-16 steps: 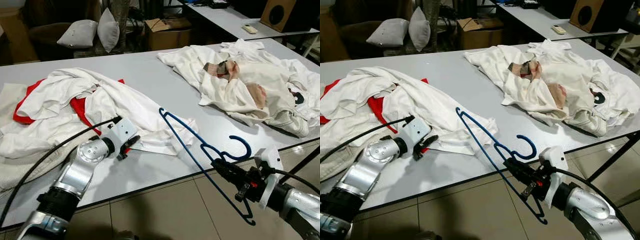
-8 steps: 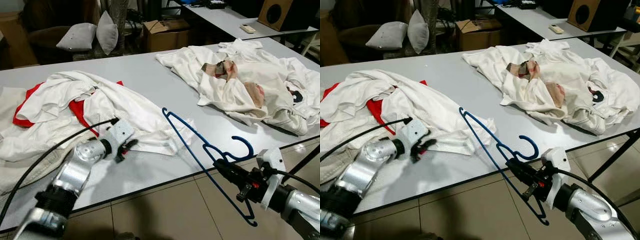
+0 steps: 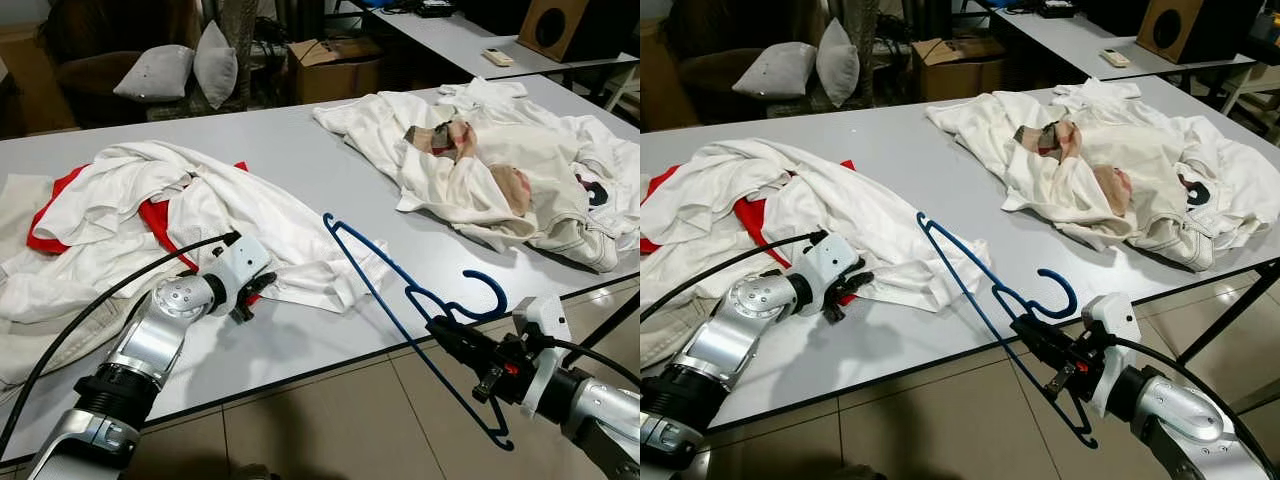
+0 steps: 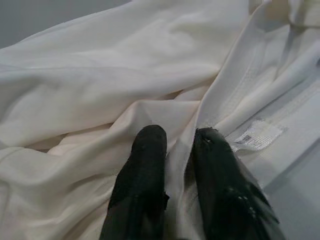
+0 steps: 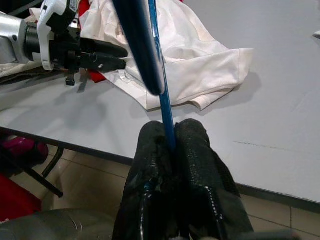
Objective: Hang hanger
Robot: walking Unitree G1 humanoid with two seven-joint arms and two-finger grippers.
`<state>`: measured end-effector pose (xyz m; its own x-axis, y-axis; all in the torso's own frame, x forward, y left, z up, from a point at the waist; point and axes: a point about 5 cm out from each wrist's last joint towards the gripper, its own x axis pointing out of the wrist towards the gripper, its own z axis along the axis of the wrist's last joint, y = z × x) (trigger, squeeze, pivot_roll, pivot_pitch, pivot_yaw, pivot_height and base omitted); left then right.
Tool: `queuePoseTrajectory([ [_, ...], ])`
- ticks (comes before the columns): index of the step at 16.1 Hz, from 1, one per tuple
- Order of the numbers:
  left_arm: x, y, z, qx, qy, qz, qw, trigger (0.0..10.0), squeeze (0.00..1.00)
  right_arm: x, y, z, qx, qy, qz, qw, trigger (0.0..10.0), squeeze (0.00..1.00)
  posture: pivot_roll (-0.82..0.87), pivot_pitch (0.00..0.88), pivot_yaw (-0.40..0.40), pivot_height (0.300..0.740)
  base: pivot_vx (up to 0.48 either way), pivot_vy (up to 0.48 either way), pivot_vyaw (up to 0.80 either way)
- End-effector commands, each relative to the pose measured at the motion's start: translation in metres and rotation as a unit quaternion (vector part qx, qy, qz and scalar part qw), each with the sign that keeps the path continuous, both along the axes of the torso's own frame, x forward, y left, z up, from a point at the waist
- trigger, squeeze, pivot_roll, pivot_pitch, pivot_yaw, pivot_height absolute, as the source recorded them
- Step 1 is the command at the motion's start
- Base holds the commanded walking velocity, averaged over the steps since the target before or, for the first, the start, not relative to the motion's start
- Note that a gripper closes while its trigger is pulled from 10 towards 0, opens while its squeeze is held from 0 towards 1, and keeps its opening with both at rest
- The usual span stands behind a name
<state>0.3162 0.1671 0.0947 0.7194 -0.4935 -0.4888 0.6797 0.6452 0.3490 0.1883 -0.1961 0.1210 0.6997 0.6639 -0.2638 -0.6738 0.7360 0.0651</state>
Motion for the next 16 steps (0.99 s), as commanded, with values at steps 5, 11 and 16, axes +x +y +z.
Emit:
queuePoseTrajectory([
  [5, 0.002, 0.003, 0.007, -0.009, -0.009, 0.001, 1.0, 0.0, 0.0, 0.001, 0.001, 0.002, -0.01, -0.01, 0.007, 1.0, 10.0, 0.0, -0.02, 0.0, 0.029, 0.74, 0.0, 0.0, 0.0],
  [11, 0.005, 0.0, 0.022, -0.049, -0.036, 0.005, 0.998, 0.0, 0.0, -0.002, 0.008, 0.003, -0.005, -0.009, 0.037, 0.999, 10.0, 0.0, -0.01, 0.0, 0.029, 0.74, 0.0, 0.0, 0.0],
  [16, 0.02, -0.014, 0.073, -0.174, -0.082, 0.029, 0.981, 0.0, 0.0, -0.018, 0.022, 0.0, 0.007, 0.022, 0.112, 0.993, 10.0, 0.0, 0.02, 0.0, 0.018, 0.74, 0.0, 0.0, 0.0],
])
